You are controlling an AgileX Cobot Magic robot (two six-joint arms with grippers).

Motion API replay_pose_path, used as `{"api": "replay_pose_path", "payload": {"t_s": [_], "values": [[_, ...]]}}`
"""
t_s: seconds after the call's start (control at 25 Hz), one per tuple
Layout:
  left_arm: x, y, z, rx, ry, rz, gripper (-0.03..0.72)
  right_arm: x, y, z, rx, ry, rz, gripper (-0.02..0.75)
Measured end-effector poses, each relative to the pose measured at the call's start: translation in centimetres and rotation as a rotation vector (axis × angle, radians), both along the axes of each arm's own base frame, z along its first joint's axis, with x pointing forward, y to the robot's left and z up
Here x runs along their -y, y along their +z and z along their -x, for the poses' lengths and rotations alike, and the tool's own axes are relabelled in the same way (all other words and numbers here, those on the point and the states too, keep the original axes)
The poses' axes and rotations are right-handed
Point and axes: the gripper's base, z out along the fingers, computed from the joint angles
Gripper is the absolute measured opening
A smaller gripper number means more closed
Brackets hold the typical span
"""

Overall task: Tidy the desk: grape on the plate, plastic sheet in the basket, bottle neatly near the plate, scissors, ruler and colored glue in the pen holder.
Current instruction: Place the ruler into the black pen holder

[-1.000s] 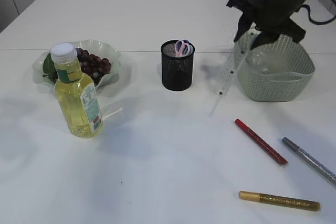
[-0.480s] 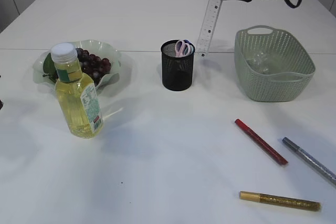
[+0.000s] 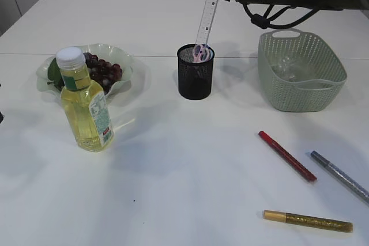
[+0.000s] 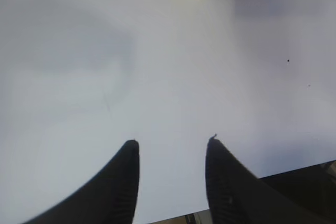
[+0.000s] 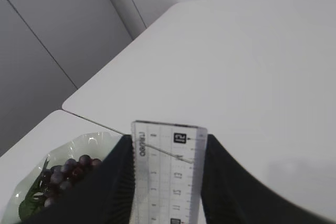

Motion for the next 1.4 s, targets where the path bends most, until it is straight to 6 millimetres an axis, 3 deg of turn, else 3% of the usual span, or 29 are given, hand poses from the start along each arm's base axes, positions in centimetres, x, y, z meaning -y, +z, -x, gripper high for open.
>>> {"api": "replay_pose_path", "payload": {"t_s": [0.44,0.76,1.04,1.4], "values": [[0.0,0.0,0.1,-0.007,0.000,0.000,0.307,0.6,0.9,0.0,0.270,0.239,0.076,0.300],[0.0,0.0,0.1,-0.007,0.000,0.000,0.307,0.7,0.8,-0.2,0.287,0.224,0.110,0.300],[0.0,0.0,0.1,-0.007,0.000,0.001,0.307,0.4,0.9,0.4,0.353,0.320,0.107,0.300],[0.0,0.0,0.1,-0.008,0.000,0.001,0.307,0.3,-0.6,0.4,0.402,0.401,0.117,0.300]]}}
